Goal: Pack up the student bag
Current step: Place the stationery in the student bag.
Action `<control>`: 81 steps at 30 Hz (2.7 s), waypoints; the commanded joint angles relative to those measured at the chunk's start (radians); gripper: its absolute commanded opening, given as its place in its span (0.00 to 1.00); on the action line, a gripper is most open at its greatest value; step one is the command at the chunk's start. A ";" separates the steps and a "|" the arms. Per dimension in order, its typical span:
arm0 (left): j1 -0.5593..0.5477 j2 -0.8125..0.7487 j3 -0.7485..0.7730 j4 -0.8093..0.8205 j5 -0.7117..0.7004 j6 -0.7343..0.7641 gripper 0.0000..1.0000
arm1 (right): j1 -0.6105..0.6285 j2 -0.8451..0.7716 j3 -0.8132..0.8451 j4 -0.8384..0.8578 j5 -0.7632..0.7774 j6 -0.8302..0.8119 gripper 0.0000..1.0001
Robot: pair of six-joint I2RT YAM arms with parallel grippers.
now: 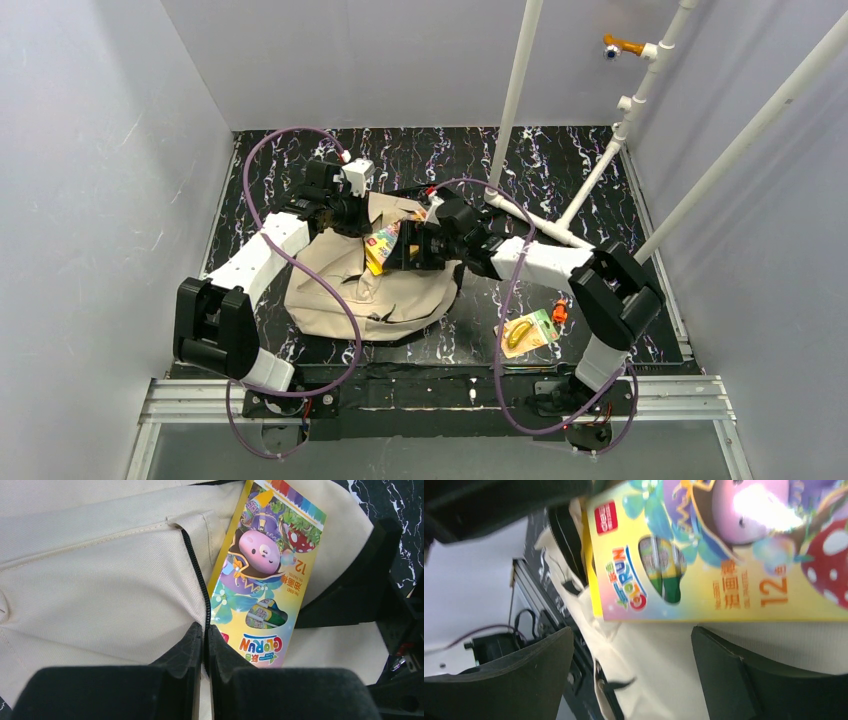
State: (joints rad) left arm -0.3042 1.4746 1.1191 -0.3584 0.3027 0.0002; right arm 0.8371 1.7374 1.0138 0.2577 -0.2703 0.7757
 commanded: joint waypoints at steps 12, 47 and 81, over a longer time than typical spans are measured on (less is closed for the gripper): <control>-0.009 -0.015 0.022 -0.036 0.018 -0.029 0.00 | -0.237 -0.095 0.179 -0.608 -0.106 -0.389 0.98; -0.008 -0.004 0.024 -0.044 0.021 -0.031 0.00 | -0.359 0.202 0.048 0.558 -0.588 0.426 0.58; -0.016 -0.141 -0.045 0.084 0.025 -0.042 0.00 | -0.253 0.269 0.078 0.623 -0.428 0.490 0.01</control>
State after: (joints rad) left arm -0.3046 1.4044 1.0683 -0.3168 0.2649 -0.0345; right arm 0.5419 2.0026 1.0187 0.8642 -0.6235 1.3090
